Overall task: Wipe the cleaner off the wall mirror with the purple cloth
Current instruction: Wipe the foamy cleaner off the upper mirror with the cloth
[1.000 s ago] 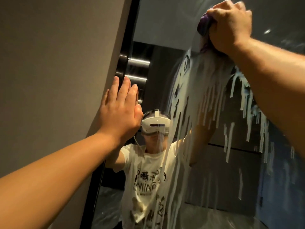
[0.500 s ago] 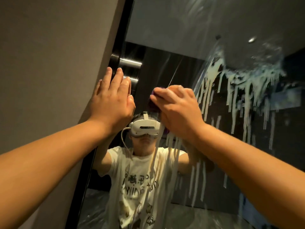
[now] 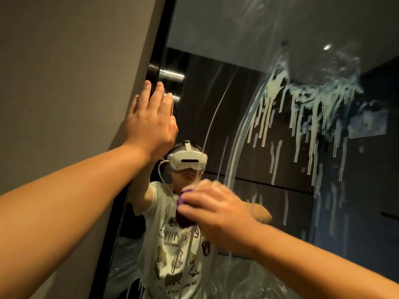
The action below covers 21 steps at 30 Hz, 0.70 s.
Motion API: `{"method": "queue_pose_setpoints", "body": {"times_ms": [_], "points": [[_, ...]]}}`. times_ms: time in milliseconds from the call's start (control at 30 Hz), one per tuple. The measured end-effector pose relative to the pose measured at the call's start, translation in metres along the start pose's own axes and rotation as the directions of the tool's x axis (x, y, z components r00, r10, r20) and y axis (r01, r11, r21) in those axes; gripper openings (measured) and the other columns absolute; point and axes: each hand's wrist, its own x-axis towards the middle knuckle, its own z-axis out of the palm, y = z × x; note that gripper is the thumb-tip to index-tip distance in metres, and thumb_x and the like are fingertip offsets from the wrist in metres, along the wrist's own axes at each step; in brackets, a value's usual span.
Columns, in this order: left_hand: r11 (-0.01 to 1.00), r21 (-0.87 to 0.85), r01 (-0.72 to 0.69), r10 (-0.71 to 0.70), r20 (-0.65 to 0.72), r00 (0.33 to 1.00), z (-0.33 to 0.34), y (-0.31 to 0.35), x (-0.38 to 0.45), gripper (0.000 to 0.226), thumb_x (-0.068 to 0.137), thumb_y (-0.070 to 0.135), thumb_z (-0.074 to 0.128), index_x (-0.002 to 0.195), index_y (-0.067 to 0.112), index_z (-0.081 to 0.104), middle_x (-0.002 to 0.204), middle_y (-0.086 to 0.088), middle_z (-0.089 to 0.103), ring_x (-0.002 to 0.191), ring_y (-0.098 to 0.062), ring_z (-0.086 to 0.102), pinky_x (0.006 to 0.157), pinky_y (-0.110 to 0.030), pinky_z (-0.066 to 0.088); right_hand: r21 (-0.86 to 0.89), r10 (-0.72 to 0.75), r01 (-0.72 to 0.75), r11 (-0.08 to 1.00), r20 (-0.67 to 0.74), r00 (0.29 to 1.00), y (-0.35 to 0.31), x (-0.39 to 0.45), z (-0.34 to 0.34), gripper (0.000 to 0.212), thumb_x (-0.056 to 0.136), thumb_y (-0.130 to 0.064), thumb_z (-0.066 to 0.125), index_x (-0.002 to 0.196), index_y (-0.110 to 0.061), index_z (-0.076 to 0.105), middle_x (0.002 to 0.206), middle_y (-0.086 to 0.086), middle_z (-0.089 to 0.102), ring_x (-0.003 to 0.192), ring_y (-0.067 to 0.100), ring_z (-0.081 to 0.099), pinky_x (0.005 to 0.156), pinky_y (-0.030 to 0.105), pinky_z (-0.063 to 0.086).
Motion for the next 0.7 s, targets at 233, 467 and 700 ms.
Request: {"method": "queue_pose_setpoints", "body": {"times_ms": [233,467,700], "points": [[1.000,0.015,0.004,-0.003,-0.018,1.000,0.003,0.000,0.002,0.062,0.094,0.035,0.028,0.150,0.009,0.033,0.162,-0.013,0.019,0.151,-0.032,0.009,0.120,-0.051,0.018,-0.078,0.426,-0.476,0.876,-0.338,0.839,0.173,0.106,-0.100,0.036,0.087,-0.010,0.049,0.112,-0.013,0.073,0.112,0.012,0.071,0.105,0.027,0.063,0.094,0.040,0.052],[1.000,0.002,-0.003,0.003,-0.023,1.000,0.004,0.000,0.000,0.062,0.094,0.035,0.028,0.150,0.010,0.032,0.162,-0.013,0.018,0.151,-0.032,0.008,0.120,-0.050,0.017,-0.394,0.516,-0.589,0.706,-0.284,0.808,0.204,0.136,-0.102,0.033,0.087,-0.024,0.047,0.107,-0.029,0.073,0.119,0.002,0.065,0.105,0.039,0.057,0.079,0.039,0.045],[1.000,0.005,-0.006,0.006,-0.038,0.999,0.004,-0.001,0.000,0.063,0.093,0.035,0.029,0.151,0.009,0.032,0.162,-0.013,0.019,0.151,-0.032,0.008,0.120,-0.050,0.017,-0.371,0.207,-0.214,0.904,-0.060,0.977,0.073,0.041,-0.014,0.034,0.094,-0.025,0.059,0.127,-0.020,0.064,0.135,0.001,0.060,0.110,0.030,0.060,0.083,0.045,0.050]]}}
